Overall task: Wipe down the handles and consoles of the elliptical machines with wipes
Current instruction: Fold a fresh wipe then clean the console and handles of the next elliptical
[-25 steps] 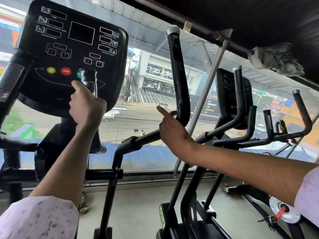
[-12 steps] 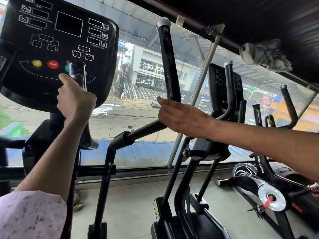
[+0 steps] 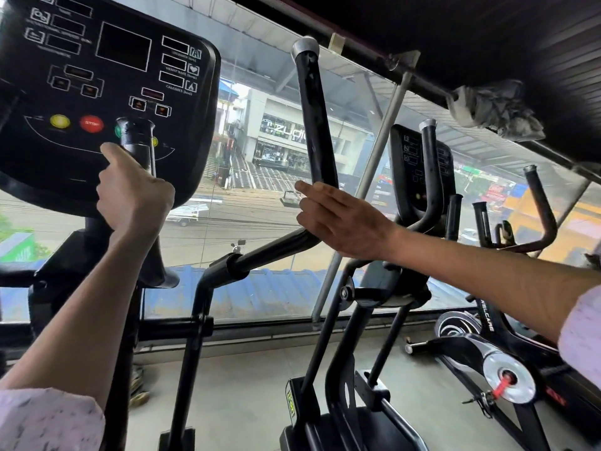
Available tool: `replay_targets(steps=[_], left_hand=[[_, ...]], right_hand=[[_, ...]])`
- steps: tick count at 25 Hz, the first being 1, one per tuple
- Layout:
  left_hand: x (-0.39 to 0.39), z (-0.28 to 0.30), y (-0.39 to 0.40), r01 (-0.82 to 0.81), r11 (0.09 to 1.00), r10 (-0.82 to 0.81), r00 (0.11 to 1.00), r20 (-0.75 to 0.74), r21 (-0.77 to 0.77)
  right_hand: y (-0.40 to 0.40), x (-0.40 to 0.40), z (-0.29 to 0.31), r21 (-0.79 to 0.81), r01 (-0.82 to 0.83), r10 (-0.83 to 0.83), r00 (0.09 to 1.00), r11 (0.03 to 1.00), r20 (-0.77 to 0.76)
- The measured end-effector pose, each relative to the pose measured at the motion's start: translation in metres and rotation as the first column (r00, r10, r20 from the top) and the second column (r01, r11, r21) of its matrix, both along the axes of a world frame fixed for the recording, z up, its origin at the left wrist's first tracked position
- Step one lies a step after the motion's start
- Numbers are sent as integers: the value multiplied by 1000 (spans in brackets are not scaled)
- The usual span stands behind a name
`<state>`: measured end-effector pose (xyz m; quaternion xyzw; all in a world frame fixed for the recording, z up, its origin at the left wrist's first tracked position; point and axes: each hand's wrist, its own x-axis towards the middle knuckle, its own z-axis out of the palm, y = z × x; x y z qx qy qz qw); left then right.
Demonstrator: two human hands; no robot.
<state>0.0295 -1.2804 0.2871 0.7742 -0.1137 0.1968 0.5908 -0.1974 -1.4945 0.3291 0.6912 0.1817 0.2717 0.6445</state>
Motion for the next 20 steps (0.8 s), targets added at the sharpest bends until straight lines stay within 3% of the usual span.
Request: replay_targets(steps=[8, 12, 20], left_hand=[[4, -2, -2, -22, 1000, 22, 1000, 16, -6], [2, -2, -3, -38, 999, 38, 999, 6, 6], [5, -3, -3, -43, 999, 43, 999, -5, 15]], right_hand=[[-16, 5, -49, -4, -149, 148, 980, 989, 131], [-20, 23, -90, -159, 97, -69, 983, 982, 169], [20, 83, -148, 70, 498, -493, 813, 864, 308]])
